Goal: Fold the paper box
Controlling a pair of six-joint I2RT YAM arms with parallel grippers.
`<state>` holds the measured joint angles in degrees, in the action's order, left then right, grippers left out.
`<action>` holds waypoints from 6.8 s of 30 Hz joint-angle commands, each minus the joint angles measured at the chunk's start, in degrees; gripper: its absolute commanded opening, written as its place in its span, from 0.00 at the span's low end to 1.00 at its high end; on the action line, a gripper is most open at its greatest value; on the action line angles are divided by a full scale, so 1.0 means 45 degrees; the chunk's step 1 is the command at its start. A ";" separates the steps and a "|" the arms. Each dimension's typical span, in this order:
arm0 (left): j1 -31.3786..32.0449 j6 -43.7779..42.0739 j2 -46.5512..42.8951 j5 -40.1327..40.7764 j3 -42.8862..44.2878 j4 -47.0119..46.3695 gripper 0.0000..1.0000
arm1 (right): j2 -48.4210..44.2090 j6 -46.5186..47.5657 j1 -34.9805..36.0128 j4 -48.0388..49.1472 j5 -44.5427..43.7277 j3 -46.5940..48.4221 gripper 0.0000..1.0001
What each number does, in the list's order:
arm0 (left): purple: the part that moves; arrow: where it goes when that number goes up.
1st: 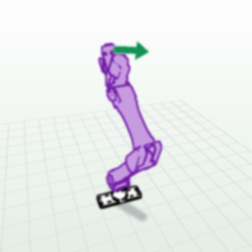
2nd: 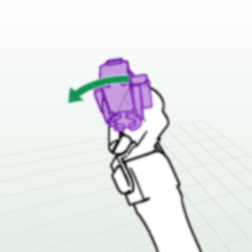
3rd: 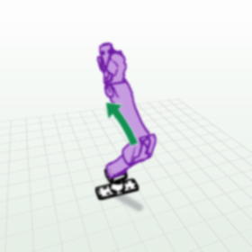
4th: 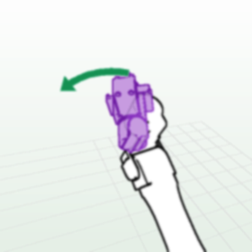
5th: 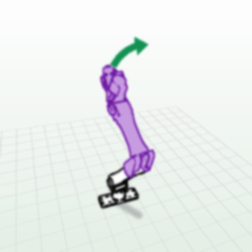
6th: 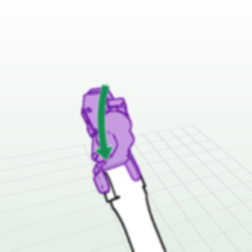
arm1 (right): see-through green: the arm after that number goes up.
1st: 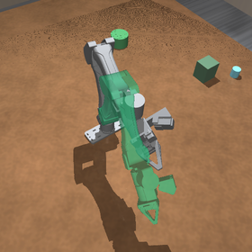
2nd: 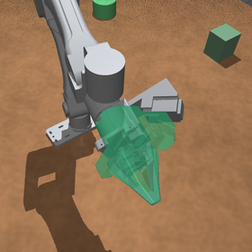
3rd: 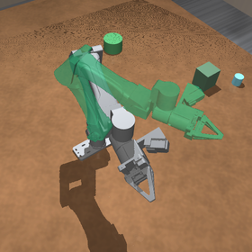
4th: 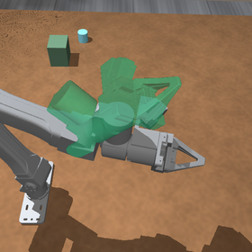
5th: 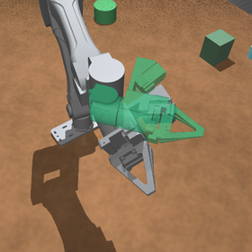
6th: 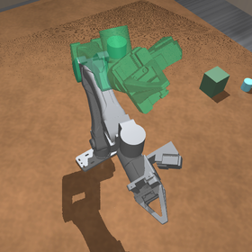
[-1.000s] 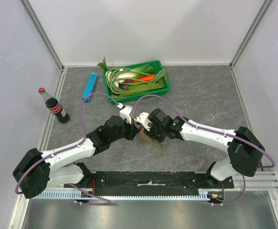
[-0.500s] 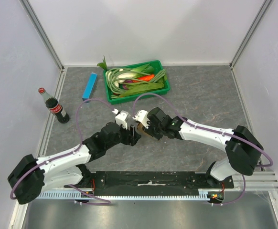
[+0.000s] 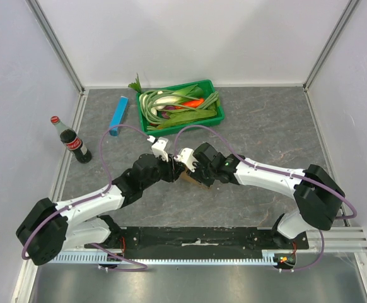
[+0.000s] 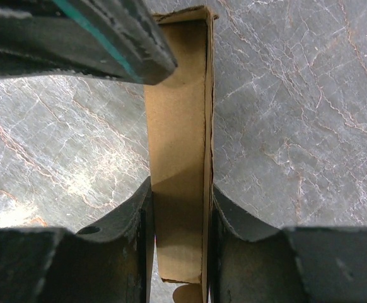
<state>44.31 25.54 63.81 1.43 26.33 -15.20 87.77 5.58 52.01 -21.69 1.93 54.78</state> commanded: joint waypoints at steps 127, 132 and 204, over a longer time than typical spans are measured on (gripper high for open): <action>0.1148 -0.0988 0.1054 0.2338 0.0322 -0.0313 0.02 | -0.2999 -1.1883 -0.1381 -0.1100 -0.0939 -0.0375 0.00; 0.1187 -0.0930 0.1054 0.2318 0.0341 -0.0313 0.02 | -0.3214 -1.2451 -0.1615 -0.0531 -0.0703 -0.0768 0.00; 0.3199 0.1629 0.2401 0.5775 -0.0206 -0.0567 0.02 | -0.5032 -2.6807 -0.1147 0.7630 -0.3535 -0.7192 0.69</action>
<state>57.80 30.26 72.62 26.11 25.56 -24.23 64.38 -112.42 46.68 11.79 -9.63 21.50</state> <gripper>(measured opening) 0.025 0.745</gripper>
